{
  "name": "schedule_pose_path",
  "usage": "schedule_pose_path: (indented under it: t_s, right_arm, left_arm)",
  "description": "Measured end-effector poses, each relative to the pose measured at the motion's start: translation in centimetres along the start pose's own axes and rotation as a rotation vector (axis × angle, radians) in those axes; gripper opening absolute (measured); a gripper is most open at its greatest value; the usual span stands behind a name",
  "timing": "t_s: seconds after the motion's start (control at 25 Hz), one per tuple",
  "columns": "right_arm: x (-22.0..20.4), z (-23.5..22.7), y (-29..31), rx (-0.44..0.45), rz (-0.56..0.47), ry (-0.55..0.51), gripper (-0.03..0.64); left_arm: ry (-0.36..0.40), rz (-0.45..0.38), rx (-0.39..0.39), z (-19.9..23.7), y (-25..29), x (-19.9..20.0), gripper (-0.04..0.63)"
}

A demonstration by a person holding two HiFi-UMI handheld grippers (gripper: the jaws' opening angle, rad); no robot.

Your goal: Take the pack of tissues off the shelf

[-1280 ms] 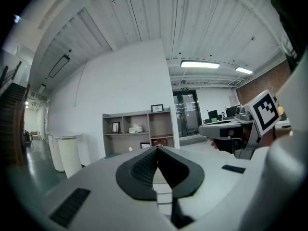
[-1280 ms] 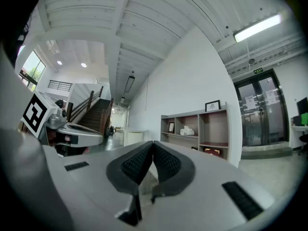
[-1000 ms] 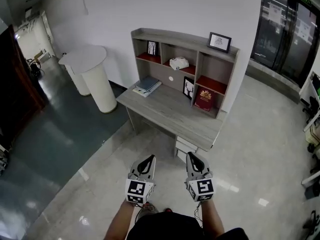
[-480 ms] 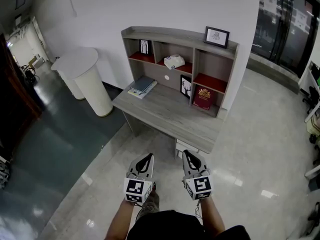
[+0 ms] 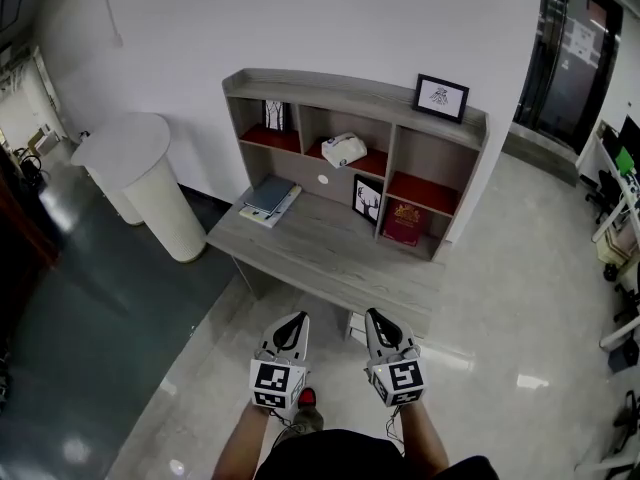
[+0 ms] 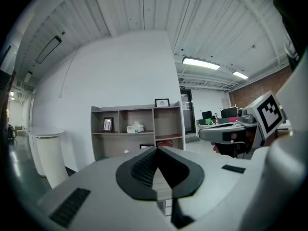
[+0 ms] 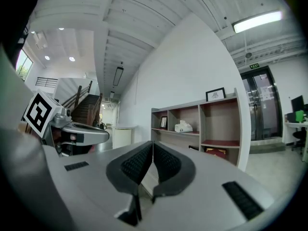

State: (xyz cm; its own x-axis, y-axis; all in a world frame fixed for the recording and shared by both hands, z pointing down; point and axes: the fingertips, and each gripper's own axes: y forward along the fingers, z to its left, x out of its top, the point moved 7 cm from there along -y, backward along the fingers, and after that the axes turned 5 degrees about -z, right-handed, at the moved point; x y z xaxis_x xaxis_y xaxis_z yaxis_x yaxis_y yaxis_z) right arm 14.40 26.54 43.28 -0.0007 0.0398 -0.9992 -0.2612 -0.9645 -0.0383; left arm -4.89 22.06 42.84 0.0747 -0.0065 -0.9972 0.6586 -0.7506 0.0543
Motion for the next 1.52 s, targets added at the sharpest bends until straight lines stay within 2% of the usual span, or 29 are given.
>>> schedule_pose_path:
  t_s: [0.32,0.6,0.84,1.16,1.52]
  right_arm:
    - [0.6,0.9,7.8,-0.067,0.024,0.004,0.029]
    - [-0.6,2.3,12.9,-0.107,0.038,-0.033,0.029]
    - [-0.4,3.1,16.4,-0.117,0.046,-0.038,0.029]
    - [-0.5,2.7,20.3,-0.094,0.047,-0.043,0.029]
    - [-0.8,-3.5,24.9,-0.088,0.027,-0.050,0.029]
  left_arm:
    - [-0.005,0.004,-0.052,7.4,4.3,-0.8,0.006]
    - [-0.003,-0.005,-0.090,13.2,6.0,-1.3,0.006]
    - [-0.012,0.000,-0.085,17.2,6.5,-2.0,0.006]
    - [-0.020,-0.023,-0.070,20.0,8.8,-2.1,0.006]
    - [-0.048,-0.023,-0.016,21.0,15.5,-2.4,0.006]
